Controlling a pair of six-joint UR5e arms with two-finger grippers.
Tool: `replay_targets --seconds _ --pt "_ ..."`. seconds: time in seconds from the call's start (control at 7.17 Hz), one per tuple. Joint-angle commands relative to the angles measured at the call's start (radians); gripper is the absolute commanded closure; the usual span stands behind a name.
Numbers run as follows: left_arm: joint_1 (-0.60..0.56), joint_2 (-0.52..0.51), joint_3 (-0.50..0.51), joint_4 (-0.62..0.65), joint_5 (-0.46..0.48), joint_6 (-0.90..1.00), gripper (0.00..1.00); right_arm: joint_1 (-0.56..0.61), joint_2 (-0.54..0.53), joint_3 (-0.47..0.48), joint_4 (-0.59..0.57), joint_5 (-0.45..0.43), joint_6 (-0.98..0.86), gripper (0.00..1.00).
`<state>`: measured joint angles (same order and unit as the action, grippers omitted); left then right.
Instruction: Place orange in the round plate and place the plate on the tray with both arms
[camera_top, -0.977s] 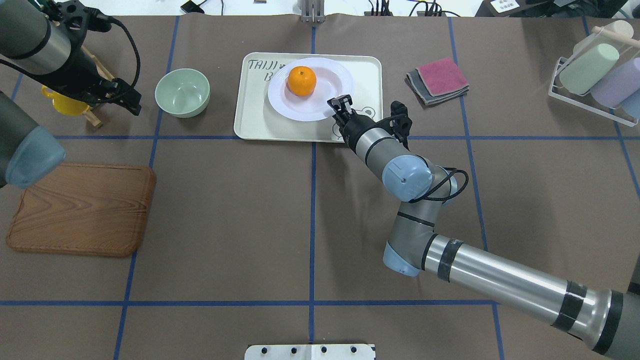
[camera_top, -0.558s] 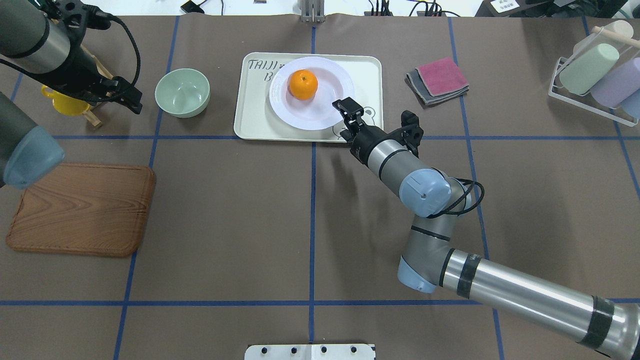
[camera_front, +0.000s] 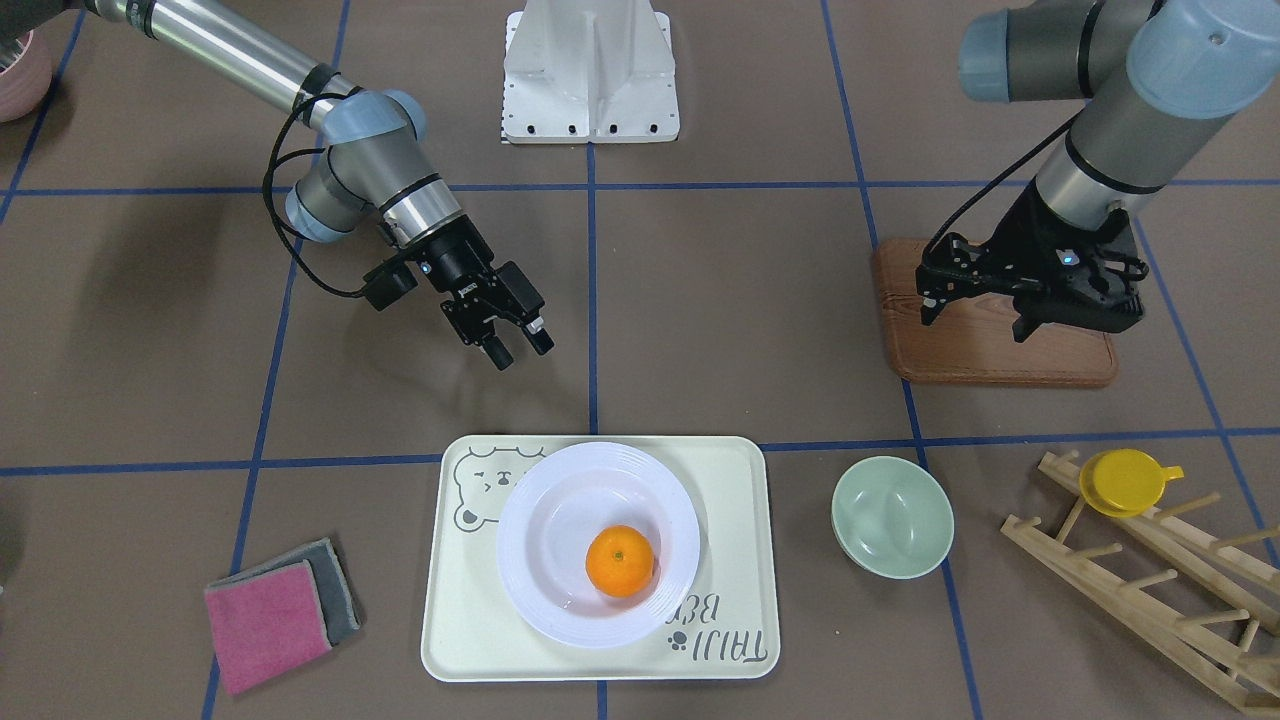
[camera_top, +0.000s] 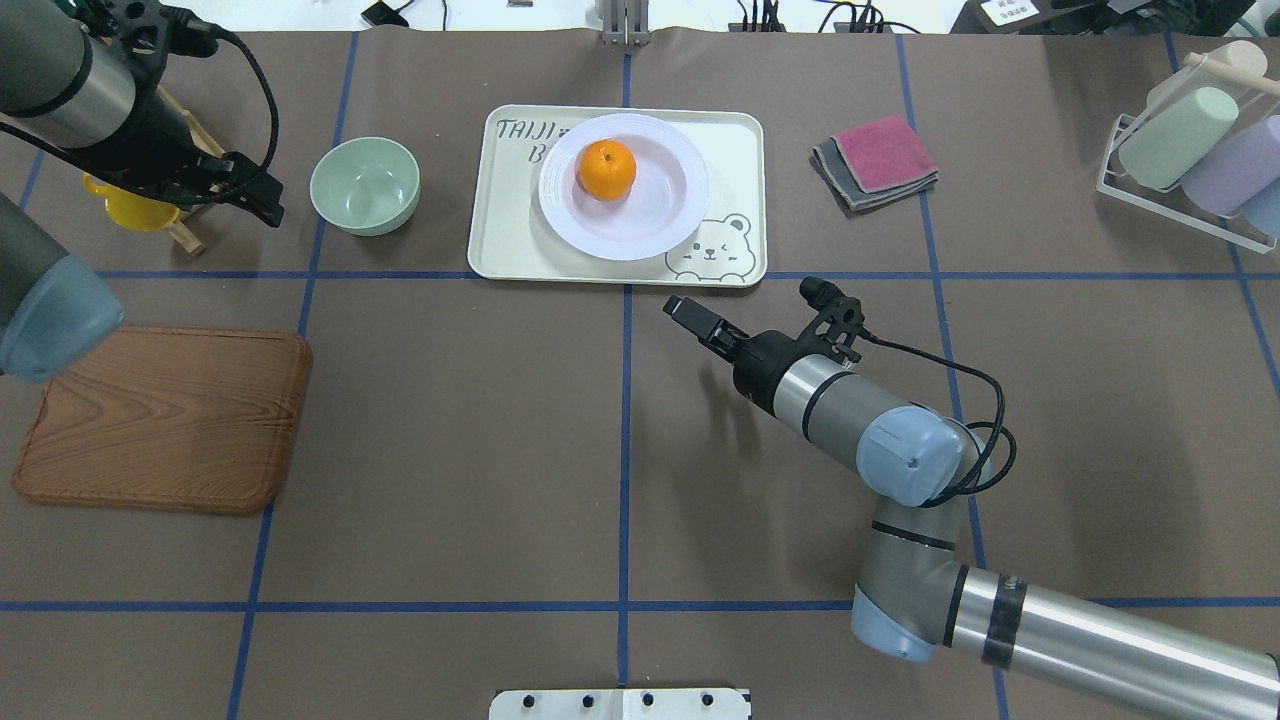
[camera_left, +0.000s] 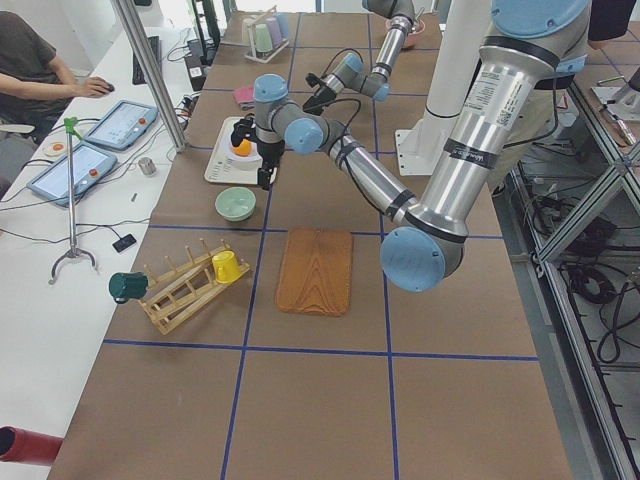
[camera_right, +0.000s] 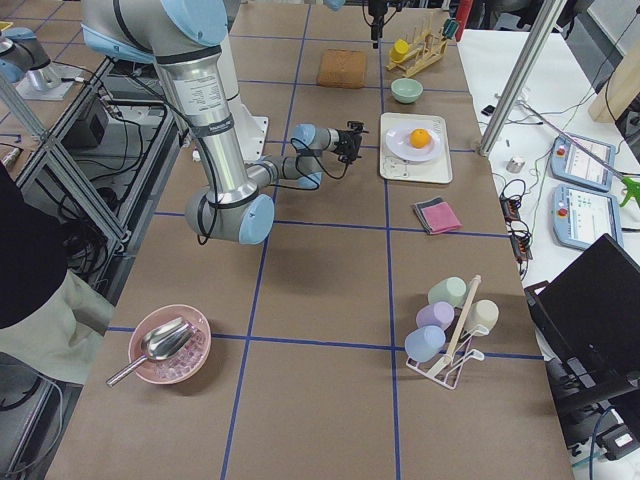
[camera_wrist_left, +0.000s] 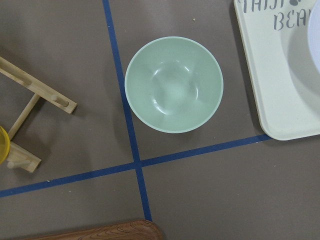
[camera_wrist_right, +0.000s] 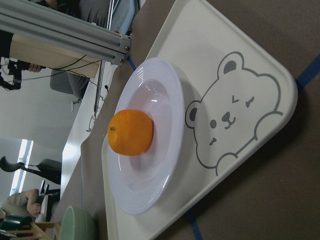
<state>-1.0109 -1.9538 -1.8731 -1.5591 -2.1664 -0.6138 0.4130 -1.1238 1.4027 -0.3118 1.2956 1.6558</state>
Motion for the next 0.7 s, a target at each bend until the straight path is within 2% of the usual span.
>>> replay_targets --seconds 0.0,0.14,0.42,0.56 --pt "0.0 0.013 0.002 -0.002 0.004 0.078 0.01 0.16 -0.013 -0.002 -0.042 0.304 -0.272 0.0" --pt "-0.003 0.021 0.003 -0.002 0.002 0.116 0.01 0.232 -0.013 -0.001 -0.084 0.409 -0.403 0.0" --pt "-0.005 0.033 0.008 -0.002 0.004 0.233 0.01 0.309 -0.083 -0.002 -0.11 0.534 -0.66 0.0" --pt "-0.008 0.051 0.008 -0.004 0.004 0.286 0.01 0.366 -0.111 -0.001 -0.18 0.615 -0.767 0.0"
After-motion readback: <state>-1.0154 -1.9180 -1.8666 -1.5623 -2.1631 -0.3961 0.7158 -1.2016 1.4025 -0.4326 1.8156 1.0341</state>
